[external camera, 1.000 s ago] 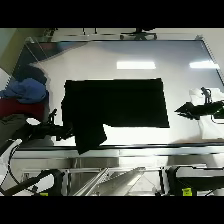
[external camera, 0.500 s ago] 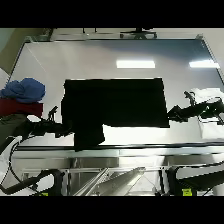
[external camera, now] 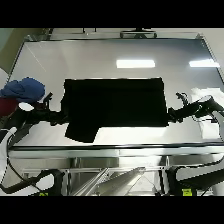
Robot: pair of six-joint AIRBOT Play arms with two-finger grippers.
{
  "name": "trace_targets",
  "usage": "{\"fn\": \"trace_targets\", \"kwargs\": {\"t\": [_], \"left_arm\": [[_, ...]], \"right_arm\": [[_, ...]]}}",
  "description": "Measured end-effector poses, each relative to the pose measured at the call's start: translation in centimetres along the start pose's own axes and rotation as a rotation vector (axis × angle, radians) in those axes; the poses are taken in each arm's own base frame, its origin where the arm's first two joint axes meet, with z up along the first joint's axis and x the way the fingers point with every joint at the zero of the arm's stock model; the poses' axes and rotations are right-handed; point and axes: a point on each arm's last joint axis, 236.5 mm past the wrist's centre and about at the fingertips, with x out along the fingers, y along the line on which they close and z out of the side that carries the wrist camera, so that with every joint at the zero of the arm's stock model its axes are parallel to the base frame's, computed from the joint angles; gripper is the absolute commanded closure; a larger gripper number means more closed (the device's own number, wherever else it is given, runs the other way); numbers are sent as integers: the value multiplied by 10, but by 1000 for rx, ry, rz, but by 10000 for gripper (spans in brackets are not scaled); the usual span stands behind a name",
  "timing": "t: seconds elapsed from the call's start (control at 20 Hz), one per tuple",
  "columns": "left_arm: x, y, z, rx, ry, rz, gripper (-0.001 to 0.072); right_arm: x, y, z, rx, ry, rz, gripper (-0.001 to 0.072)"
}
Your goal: Fold the shirts.
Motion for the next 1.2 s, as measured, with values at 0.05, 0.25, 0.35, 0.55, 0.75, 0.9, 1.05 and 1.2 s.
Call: {"fn": "trace_targets", "kwargs": {"t": [0.05,0.25,0.35,0.55,0.75,0.9,1.05,1.2], "left_arm": [[-7,-5,9,17,-17,-4,678],[-43,-27,55,89,-124,-15,678],[-61,-38,82,127,-172,-18,678],[-74,-54,138,222,-237,-16,678],[-55,-59,185,320,-248,-11,678],[-35,-54,215,359,-249,-9,678],[-13,-44,232,377,-214,-17,678],[6,-33,242,383,-177,-24,670]], "right_arm": [[-2,6,4,-8,-9,11,691],[-21,25,26,-57,-76,19,691],[-35,38,45,-74,-136,32,691],[-64,68,101,-99,-350,97,690],[-85,79,152,-101,-560,162,690],[-91,71,184,-94,-681,190,690],[-87,63,206,-106,-751,211,683],[-74,56,223,-128,-785,212,633]]}}
